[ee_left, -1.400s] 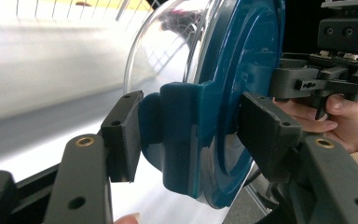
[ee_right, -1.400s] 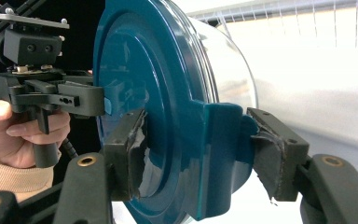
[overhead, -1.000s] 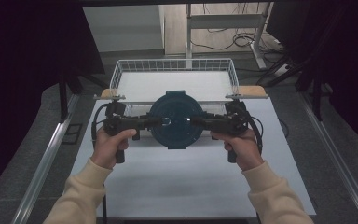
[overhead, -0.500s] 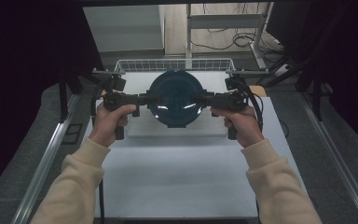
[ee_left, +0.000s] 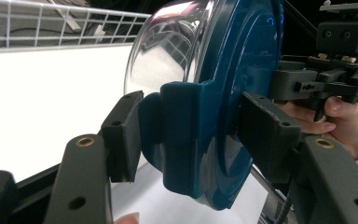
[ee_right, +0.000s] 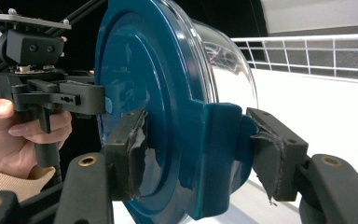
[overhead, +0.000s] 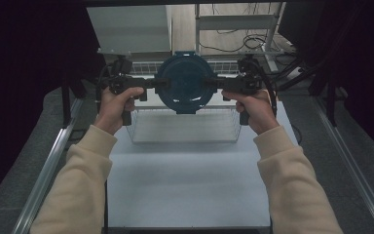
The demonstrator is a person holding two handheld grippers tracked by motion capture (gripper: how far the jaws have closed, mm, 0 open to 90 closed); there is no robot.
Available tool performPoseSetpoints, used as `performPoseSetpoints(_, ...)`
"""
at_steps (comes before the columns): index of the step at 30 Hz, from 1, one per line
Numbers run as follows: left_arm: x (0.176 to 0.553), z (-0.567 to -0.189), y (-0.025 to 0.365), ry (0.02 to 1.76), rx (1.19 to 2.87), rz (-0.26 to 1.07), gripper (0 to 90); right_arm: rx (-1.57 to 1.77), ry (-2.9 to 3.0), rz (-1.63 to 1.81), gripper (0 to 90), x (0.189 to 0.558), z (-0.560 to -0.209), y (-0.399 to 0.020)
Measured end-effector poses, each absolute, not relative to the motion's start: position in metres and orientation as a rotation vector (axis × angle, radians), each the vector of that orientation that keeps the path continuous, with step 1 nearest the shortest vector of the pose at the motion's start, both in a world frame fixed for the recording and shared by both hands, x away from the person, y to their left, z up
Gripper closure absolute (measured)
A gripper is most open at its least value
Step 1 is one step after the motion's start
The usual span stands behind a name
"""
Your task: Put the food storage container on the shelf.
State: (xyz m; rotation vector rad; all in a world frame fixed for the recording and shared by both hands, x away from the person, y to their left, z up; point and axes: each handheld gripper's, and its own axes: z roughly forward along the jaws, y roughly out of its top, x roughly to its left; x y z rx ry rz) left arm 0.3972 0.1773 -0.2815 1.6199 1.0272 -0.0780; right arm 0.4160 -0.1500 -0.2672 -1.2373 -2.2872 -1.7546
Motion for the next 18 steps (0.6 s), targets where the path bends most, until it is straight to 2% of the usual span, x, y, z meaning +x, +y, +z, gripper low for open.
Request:
performPoseSetpoints(9, 0.42, -0.281, 0.179, 1.029, 1.619, -0.094, 42.4, -1.255, -2.285, -1.735, 40.4, 0.435, -0.264, -0.148)
performPoseSetpoints(18, 0.44, -0.297, 0.184, 1.085, 1.626, -0.102, 42.4, -1.271, -2.245, -1.691, 40.0, 0.464, -0.283, -0.142)
